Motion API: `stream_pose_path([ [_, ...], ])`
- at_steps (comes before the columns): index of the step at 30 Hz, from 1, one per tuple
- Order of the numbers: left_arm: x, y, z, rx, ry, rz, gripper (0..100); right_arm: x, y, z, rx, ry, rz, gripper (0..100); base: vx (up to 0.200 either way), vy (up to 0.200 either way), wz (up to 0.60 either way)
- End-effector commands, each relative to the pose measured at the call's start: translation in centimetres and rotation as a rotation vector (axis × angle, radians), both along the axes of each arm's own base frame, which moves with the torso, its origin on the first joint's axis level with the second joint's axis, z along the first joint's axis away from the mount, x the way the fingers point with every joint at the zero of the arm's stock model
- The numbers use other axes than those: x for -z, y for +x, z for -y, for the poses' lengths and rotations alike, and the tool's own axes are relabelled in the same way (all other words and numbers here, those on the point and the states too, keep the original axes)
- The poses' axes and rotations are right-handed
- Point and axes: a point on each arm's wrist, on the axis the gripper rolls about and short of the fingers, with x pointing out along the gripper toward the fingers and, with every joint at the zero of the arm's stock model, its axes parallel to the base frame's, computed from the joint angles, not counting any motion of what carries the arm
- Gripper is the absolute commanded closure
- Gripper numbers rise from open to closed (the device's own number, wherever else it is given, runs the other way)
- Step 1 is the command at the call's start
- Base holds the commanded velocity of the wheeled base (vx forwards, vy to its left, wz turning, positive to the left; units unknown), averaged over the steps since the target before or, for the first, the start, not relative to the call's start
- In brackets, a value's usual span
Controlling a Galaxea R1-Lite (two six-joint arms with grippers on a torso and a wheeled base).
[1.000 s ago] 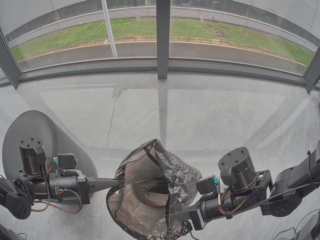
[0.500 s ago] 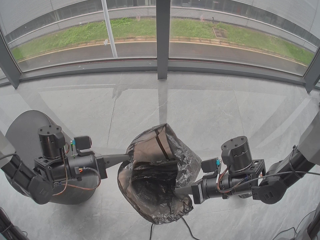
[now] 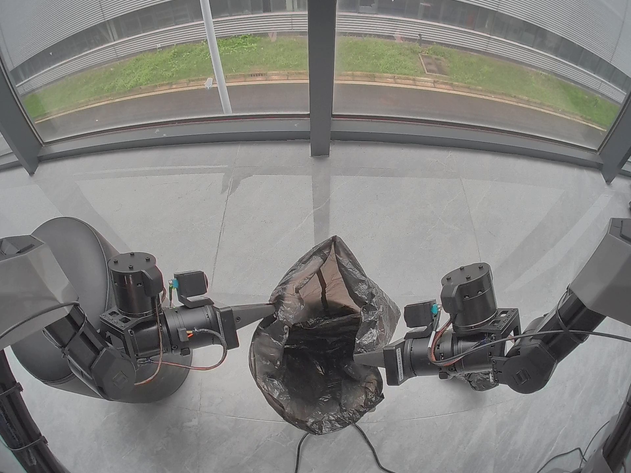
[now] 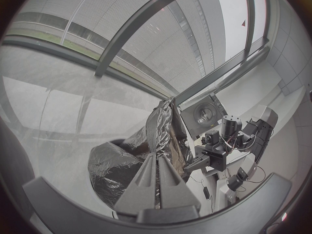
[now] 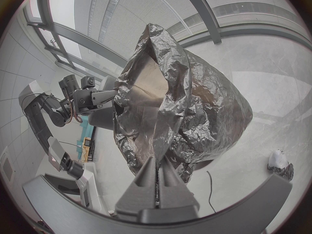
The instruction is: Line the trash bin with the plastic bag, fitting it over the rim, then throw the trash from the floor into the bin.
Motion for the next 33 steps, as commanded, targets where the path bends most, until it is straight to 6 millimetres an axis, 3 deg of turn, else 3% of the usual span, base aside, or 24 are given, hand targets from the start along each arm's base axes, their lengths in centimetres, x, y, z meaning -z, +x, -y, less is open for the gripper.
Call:
stream_pose_path([
  [1, 1.2, -0.2, 0.8, 0.028, 0.013, -0.035, 100, -0.5, -0.6, 0.6, 0.007, 0.003, 0.003, 100, 0.000, 0.000, 0.00],
  [6, 1.7, 0.3, 2.4, 0.065, 0.014, -0.035, 100, -0.4, -0.8, 2.1, 0.038, -0.008, -0.007, 100, 0.000, 0.000, 0.00],
  [14, 2.2, 1.5, 3.4, 0.077, 0.014, -0.017, 100, 0.1, -0.7, 2.2, 0.039, -0.019, -0.018, 100, 0.000, 0.000, 0.00],
  [19, 2.5, 2.4, 0.6, -0.024, 0.031, 0.012, 100, 0.7, -0.4, 1.7, 0.028, -0.018, -0.018, 100, 0.000, 0.000, 0.00],
  [26, 3.6, 2.1, -3.6, -0.114, 0.118, 0.047, 100, 2.2, -0.1, -0.2, -0.017, 0.019, 0.028, 100, 0.000, 0.000, 0.00],
  [33, 4.1, 1.7, -3.6, -0.100, 0.149, 0.051, 100, 4.1, -0.2, -1.6, -0.053, -0.003, 0.004, 100, 0.000, 0.000, 0.00],
])
